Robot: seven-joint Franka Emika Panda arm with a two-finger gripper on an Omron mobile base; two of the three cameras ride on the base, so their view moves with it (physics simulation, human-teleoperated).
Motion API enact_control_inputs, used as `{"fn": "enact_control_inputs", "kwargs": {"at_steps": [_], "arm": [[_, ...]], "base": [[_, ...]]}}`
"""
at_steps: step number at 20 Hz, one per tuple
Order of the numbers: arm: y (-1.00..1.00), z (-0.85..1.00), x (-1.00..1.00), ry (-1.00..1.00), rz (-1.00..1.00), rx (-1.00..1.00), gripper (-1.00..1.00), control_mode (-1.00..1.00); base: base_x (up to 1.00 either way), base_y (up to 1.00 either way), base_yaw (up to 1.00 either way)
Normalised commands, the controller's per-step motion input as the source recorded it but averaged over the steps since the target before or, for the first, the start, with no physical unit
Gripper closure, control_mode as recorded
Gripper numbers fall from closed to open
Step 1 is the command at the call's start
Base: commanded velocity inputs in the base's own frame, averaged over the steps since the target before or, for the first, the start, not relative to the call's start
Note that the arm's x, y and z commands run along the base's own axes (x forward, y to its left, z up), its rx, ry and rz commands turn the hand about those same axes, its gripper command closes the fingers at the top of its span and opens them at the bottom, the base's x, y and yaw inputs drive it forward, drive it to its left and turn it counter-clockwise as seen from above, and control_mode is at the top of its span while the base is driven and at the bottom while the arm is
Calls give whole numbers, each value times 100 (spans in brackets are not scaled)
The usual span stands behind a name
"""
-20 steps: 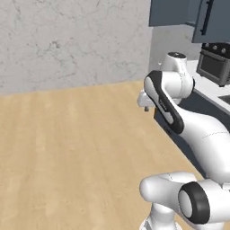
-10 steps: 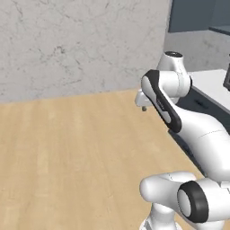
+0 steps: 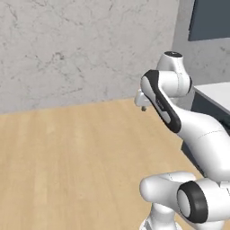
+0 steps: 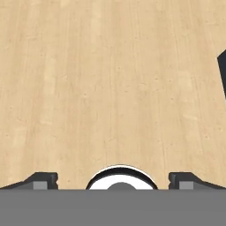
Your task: Gather all objects into one cabinet and sort the glasses and bowls to opposite sides.
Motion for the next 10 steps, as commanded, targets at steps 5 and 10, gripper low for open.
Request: {"fn": "enact_control_inputs", "kwargs": {"at_steps": [5,10], "arm": [[0,0,0,0,0,0,-100,100],[0,0,0,0,0,0,-100,100]], "base": [[100,0,-30],[78,3,-66]]}}
